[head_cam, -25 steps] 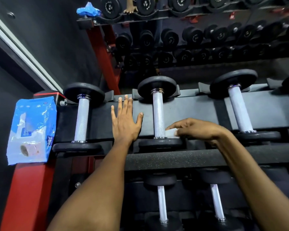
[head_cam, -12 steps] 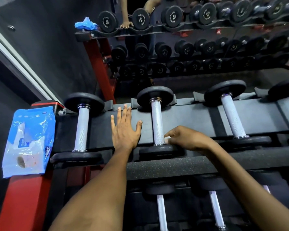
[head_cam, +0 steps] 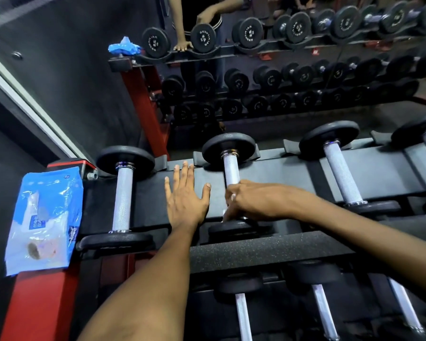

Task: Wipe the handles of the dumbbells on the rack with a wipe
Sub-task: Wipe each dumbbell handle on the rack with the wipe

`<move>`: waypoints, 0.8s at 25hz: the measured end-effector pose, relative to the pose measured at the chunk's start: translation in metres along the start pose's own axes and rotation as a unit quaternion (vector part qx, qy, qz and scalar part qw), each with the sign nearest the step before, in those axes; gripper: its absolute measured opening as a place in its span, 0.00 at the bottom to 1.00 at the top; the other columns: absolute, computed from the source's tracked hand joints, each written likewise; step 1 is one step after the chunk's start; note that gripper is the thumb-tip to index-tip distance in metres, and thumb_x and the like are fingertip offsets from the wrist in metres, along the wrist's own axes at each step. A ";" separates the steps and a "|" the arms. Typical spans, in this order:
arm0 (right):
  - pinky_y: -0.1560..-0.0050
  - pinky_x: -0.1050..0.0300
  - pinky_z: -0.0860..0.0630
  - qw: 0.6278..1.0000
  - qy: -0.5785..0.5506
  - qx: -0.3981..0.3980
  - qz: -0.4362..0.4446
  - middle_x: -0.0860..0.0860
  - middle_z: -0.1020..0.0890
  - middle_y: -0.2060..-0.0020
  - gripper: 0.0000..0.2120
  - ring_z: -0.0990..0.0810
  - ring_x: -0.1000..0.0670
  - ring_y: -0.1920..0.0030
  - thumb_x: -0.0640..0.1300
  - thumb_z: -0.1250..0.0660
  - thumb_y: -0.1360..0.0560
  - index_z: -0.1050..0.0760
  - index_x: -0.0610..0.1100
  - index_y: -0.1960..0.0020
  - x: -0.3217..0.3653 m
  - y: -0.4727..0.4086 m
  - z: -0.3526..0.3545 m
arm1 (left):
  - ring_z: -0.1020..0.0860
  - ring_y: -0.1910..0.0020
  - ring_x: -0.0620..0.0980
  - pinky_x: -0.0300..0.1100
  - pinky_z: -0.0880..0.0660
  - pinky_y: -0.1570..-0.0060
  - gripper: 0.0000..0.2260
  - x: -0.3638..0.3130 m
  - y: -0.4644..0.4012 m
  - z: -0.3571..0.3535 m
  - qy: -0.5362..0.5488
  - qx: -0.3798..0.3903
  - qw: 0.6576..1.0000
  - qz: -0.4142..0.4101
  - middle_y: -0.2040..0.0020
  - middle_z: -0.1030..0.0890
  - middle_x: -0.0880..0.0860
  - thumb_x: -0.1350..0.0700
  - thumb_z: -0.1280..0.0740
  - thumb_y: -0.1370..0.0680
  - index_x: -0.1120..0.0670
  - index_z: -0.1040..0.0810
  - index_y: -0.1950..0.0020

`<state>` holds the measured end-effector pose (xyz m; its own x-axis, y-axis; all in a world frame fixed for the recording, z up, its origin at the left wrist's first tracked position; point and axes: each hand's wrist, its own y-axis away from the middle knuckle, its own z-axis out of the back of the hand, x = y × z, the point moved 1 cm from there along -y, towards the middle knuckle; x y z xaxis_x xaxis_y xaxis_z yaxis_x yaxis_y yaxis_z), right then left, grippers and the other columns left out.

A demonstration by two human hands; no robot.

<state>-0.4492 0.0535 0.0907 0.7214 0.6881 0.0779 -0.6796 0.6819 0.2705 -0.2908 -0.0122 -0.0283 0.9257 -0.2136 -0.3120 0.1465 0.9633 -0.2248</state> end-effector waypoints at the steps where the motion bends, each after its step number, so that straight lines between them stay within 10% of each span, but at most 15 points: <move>1: 0.47 0.55 0.31 1.000 -0.020 0.001 -0.015 0.54 0.31 0.61 0.17 0.30 0.49 0.51 0.41 0.40 0.23 0.24 0.55 0.38 -0.001 0.006 0.000 | 0.55 0.22 0.46 0.49 0.62 0.24 0.33 -0.001 0.000 0.000 0.000 0.000 1.000 0.000 0.20 0.48 0.48 0.38 0.51 0.23 0.52 0.46 0.21; 7: 0.59 0.73 0.37 0.988 -0.147 -0.019 -0.042 0.55 0.30 0.59 0.15 0.34 0.61 0.62 0.42 0.37 0.23 0.23 0.54 0.38 -0.009 0.015 -0.003 | 0.56 0.22 0.46 0.49 0.63 0.24 0.30 0.001 0.000 0.000 0.005 -0.002 1.000 0.001 0.20 0.49 0.48 0.41 0.46 0.20 0.52 0.47 0.21; 16: 0.45 0.64 0.29 0.954 -0.251 -0.055 -0.156 0.55 0.17 0.51 0.13 0.21 0.59 0.51 0.40 0.34 0.24 0.20 0.51 0.42 -0.034 0.052 -0.036 | 0.56 0.22 0.45 0.48 0.63 0.24 0.30 0.001 0.000 0.001 0.012 -0.004 1.000 -0.001 0.20 0.48 0.48 0.40 0.46 0.19 0.52 0.46 0.21; 20: 0.52 0.57 0.21 0.804 -0.471 -0.164 -0.323 0.46 0.19 0.58 0.09 0.21 0.51 0.57 0.34 0.37 0.24 0.20 0.41 0.47 -0.042 0.029 -0.060 | 0.56 0.22 0.45 0.48 0.63 0.24 0.30 0.001 -0.001 0.000 0.008 -0.004 1.000 -0.001 0.20 0.49 0.47 0.40 0.47 0.19 0.51 0.47 0.21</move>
<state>-0.5065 0.0592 0.0380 0.6133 -0.2241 0.7574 -0.0106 0.9565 0.2916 -0.2900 -0.0129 -0.0284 0.9196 -0.2176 -0.3270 0.1453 0.9619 -0.2317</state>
